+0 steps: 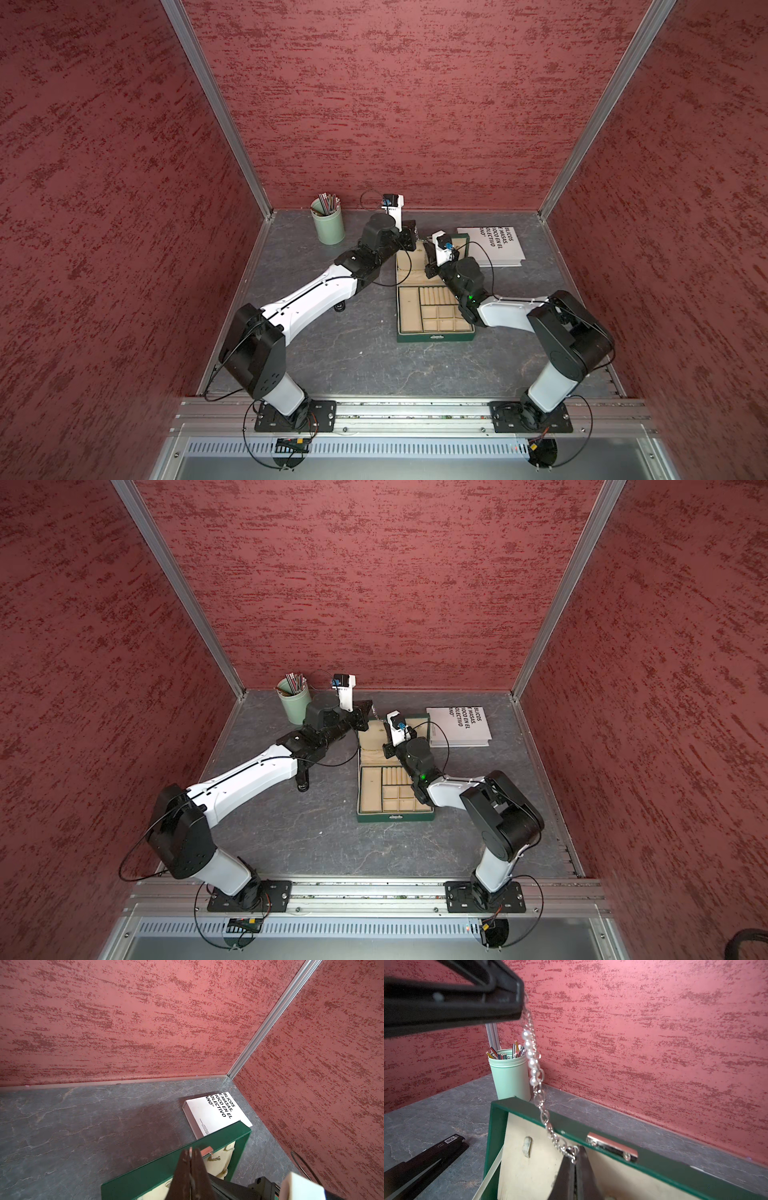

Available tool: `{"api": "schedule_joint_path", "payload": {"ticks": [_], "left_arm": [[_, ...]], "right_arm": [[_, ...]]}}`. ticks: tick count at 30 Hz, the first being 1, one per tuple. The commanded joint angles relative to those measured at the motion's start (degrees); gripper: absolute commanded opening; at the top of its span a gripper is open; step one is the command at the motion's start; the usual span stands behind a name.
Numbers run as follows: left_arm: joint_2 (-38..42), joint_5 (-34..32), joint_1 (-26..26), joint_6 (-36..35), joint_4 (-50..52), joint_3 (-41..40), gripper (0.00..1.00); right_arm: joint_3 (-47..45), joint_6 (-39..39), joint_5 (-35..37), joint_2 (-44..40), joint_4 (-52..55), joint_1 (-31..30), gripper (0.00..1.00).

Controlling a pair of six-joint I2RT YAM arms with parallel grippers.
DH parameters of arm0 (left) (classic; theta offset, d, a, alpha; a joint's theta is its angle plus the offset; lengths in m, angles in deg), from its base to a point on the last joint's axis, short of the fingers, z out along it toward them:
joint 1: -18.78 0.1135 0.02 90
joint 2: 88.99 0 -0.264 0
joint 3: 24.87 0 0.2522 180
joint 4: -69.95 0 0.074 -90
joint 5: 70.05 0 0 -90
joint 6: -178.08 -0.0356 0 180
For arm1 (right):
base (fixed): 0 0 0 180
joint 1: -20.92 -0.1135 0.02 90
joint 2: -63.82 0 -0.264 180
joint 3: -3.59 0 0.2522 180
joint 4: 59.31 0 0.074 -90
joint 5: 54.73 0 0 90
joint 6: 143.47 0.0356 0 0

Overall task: Put jewelry chain into jewelry box
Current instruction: Hang the necklace on the jewelry box clasp.

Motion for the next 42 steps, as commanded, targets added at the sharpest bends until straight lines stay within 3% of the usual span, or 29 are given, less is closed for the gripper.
{"api": "schedule_joint_path", "payload": {"ticks": [1, 18, 42], "left_arm": [[-0.5, 1.0, -0.1, 0.4, -0.2, 1.3, 0.0], [2.7, -0.9, -0.1, 0.6, -2.4, -4.7, 0.0], [2.3, -3.6, 0.8, 1.4, -0.7, -7.0, 0.0]], "right_arm": [[-1.1, 0.0, -0.7, 0.9, -3.2, 0.5, 0.0], [-2.2, 1.5, -0.9, 2.8, -4.7, 1.2, 0.0], [-0.3, 4.0, -0.2, 5.3, -2.8, 1.7, 0.0]]}}
